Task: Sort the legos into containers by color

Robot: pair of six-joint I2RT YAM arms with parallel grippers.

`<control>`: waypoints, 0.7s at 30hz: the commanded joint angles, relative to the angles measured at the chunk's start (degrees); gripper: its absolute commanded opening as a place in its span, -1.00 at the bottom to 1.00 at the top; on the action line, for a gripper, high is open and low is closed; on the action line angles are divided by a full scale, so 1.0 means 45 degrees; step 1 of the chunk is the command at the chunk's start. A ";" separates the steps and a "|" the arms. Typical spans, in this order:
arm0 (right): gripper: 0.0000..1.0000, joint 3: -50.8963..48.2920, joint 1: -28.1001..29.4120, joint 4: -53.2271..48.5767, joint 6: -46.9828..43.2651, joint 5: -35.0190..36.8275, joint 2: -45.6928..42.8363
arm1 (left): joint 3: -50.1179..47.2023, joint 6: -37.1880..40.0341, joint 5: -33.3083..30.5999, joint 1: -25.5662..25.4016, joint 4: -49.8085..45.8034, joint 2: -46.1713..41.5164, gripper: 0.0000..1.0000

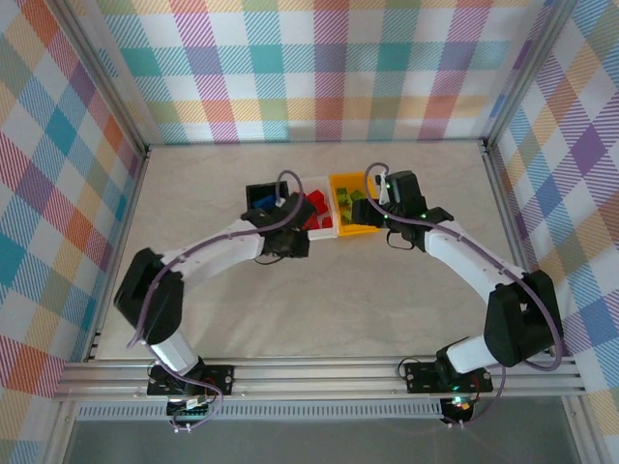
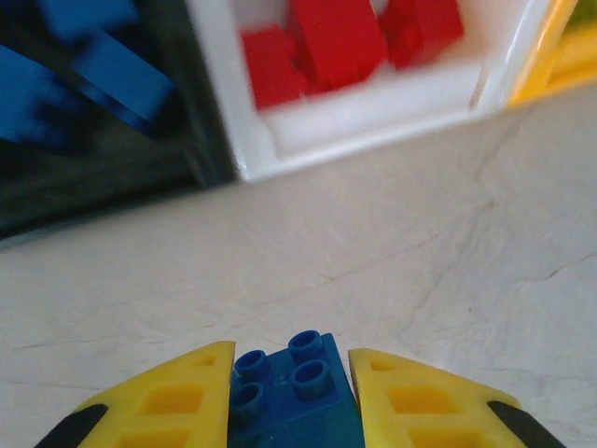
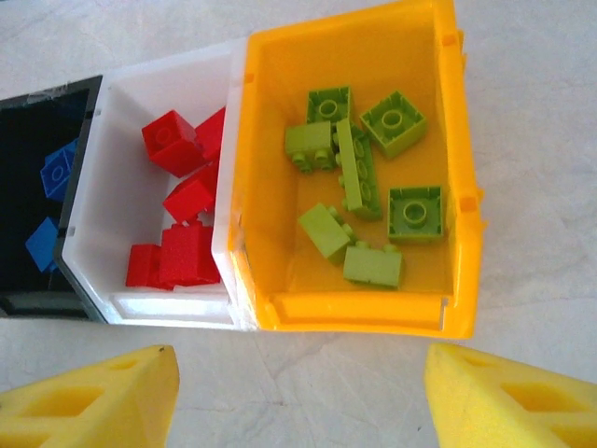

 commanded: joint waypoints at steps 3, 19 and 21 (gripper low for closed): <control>0.40 -0.0594 -0.0021 0.0439 0.0225 -0.0324 -0.0482 | 0.1020 -0.0283 -0.1104 0.1898 -0.0939 -0.0410 -0.52; 0.42 -0.1059 -0.0033 0.0610 0.0156 -0.0554 -0.1060 | 0.6521 0.0557 -0.2177 0.3211 -0.2656 0.4281 -0.53; 0.42 -0.1038 -0.0043 0.0569 0.0143 -0.0515 -0.1121 | 0.6659 0.0549 -0.1992 0.3212 -0.2645 0.4422 -0.47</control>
